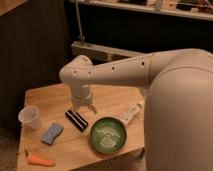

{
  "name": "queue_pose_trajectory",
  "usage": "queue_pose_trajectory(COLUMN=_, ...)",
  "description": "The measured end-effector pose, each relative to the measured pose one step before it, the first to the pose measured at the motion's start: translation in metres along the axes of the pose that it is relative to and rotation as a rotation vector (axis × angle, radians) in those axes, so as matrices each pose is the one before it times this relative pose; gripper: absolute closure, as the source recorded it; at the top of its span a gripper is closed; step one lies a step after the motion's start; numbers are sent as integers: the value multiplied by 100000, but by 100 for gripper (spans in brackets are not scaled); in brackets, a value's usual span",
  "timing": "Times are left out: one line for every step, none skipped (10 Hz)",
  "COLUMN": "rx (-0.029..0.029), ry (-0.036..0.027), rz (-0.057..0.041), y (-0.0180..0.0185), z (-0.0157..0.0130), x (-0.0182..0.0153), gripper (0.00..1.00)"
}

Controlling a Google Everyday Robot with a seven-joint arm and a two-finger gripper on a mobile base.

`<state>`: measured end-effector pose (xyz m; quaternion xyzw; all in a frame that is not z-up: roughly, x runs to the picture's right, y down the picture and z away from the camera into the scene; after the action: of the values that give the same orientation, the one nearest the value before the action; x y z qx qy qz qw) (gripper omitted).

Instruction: Pick up the ceramic bowl

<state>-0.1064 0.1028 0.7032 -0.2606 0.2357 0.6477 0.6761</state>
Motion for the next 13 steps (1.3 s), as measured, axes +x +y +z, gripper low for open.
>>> queue_pose_trajectory(rx=-4, ry=-10, rz=3, y=-1, z=-6, x=-2, gripper=35)
queue_pose_trajectory(rx=5, ry=6, rz=6, y=-3, z=4, x=1, gripper=35)
queue_pose_trajectory(rx=-5, ry=-2, rz=5, y=1, z=0, x=0, gripper=35)
queue_pose_trajectory(rx=1, ry=-3, rz=-1, y=-5, z=-4, x=0, gripper=35)
queue_pose_trajectory(rx=3, ry=9, rz=2, y=0, z=5, x=2, gripper=35)
queue_pose_trajectory(rx=-3, ry=-4, rz=-1, y=1, z=-3, x=-1, gripper=35)
queue_pose_trajectory(rx=0, ry=2, rz=5, y=-1, z=0, x=0, gripper=35)
queue_pose_trajectory(rx=2, ry=1, rz=-2, y=2, z=1, x=0, gripper=35)
queue_pose_trajectory(rx=24, ry=42, rz=118, y=-98, z=16, x=20, gripper=35)
queue_pose_trajectory(rx=-13, ry=-99, rz=-260, y=-755, z=-88, x=54, gripper=35)
queue_pose_trajectory(rx=121, ry=141, rz=-54, y=-1011, z=-17, x=81, gripper=35)
queue_pose_trajectory(rx=-98, ry=8, rz=-107, y=-1435, z=-34, x=87, gripper=35)
queue_pose_trajectory(rx=-26, ry=-17, rz=-12, y=-2539, z=-20, x=103, gripper=35)
